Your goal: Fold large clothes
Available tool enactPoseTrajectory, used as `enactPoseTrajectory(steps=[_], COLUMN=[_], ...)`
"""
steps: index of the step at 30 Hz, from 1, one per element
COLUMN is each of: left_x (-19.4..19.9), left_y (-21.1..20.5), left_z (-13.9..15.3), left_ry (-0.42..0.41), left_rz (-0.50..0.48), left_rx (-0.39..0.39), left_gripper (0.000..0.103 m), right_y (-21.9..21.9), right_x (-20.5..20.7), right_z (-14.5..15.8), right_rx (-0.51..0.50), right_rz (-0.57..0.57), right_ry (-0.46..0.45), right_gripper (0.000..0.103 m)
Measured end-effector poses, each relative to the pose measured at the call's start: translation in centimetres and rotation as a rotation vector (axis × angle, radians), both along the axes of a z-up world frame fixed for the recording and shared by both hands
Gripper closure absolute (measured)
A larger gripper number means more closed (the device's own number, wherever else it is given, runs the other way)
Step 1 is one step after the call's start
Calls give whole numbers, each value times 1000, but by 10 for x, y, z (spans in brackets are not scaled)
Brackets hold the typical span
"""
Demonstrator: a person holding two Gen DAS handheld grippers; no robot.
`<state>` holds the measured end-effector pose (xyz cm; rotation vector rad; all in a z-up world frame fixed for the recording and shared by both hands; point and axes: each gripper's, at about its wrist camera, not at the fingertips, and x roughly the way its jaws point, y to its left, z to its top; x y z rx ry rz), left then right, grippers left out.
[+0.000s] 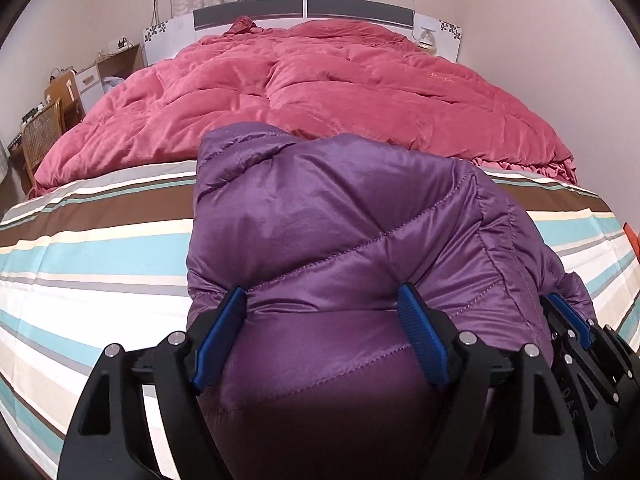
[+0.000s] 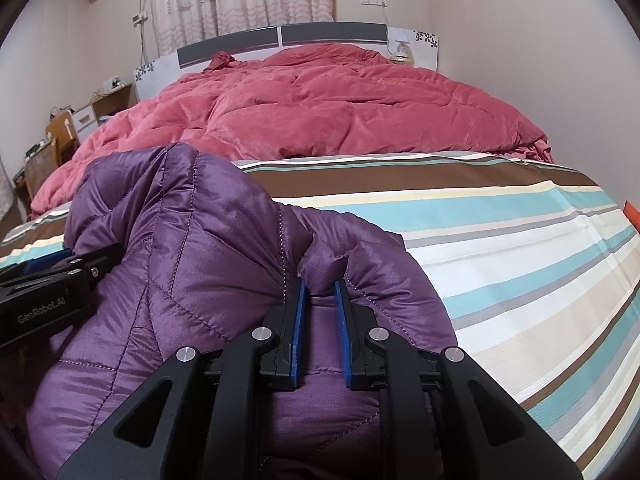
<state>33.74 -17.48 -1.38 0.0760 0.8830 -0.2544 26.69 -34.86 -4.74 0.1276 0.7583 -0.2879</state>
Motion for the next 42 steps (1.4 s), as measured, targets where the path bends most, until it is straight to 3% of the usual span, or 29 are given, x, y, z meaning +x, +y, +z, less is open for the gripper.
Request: enactPoseTrajectory(steps=[4,11,12,13,14,20,24,27,30,32,33,37,40,42], left_x=[-19,-65,-70,-74,-76,-79,-78,-76,-75,-73,-72,-75,-75,-71], left_y=[7,30,32,34,36,42,35,34,37,43,49,81,94,98], left_z=[11,30,30,30,29,13,5,-1,1,6,8,19,19,15], left_ry=[-31,-72,-75,-73,-70,-55,-65,-59,-47,-22,-7,11,31,74], left_rz=[-17,-59,-60,-60,-60,-52,-60,-49,-57,-61,-51,22,31,3], left_rx=[6,-52,-53,-54,-58,-79,-33,-40,-52,-89,-116,-194,-213,-236], left_gripper=[25,21,20,19,19,15,14,14,14,11,4,2,2,2], right_y=[-1,4,6,9,11,24,23,13,12,10,6,-8,-20,-35], right_x=[0,-19,-25,-30,-35,-51,-47,-40,-40,-43,-48,-73,-80,-81], right_z=[4,28,33,36,40,37,15,6,7,12,17,37,40,33], right_rx=[6,4,5,6,5,-33,-43,22,24,43,68,132,177,258], right_rz=[28,77,82,89,94,97,96,94,108,119,117,77,66,58], right_ry=[13,3,-7,-19,-35,-55,-44,-19,-6,-8,-14,-73,-63,-36], right_gripper=[89,89,77,57,51,50,50,50,50,49,48,21,19,13])
